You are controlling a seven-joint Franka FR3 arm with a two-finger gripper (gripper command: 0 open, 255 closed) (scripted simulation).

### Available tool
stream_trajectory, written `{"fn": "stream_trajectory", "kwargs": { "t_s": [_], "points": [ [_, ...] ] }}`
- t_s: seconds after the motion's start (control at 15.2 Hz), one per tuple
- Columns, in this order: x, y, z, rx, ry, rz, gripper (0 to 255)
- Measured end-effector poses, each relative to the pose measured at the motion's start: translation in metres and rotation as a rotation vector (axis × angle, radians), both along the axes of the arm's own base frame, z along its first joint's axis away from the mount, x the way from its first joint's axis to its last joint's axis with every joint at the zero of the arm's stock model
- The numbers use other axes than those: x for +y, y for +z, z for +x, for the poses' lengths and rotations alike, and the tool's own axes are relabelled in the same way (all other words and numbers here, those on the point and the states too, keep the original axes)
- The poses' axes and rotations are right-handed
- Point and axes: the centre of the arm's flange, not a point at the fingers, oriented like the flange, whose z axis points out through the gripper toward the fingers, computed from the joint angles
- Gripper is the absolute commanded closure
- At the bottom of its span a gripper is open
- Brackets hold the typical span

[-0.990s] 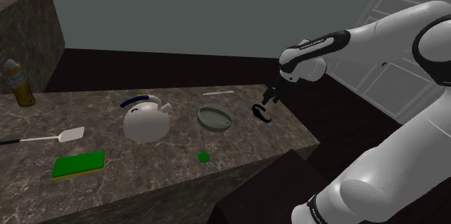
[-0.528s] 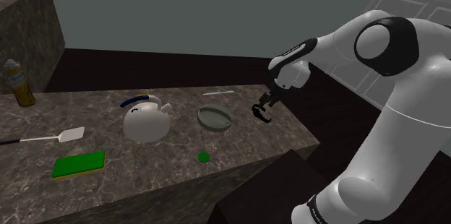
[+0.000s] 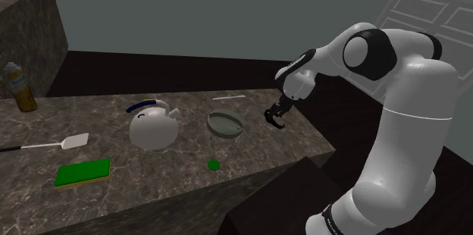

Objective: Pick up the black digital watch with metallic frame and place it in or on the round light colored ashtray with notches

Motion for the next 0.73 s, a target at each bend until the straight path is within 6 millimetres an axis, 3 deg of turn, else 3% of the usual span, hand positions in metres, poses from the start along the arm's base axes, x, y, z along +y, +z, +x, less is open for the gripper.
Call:
{"fn": "stream_trajectory", "kwargs": {
  "t_s": [0.26, 0.66, 0.73],
  "points": [
    [0.001, -0.017, 0.002, 0.0, 0.0, 0.0, 0],
    [0.001, -0.019, 0.003, 0.0, 0.0, 0.0, 0],
    [0.001, -0.019, 0.003, 0.0, 0.0, 0.0, 255]
  ]
}}
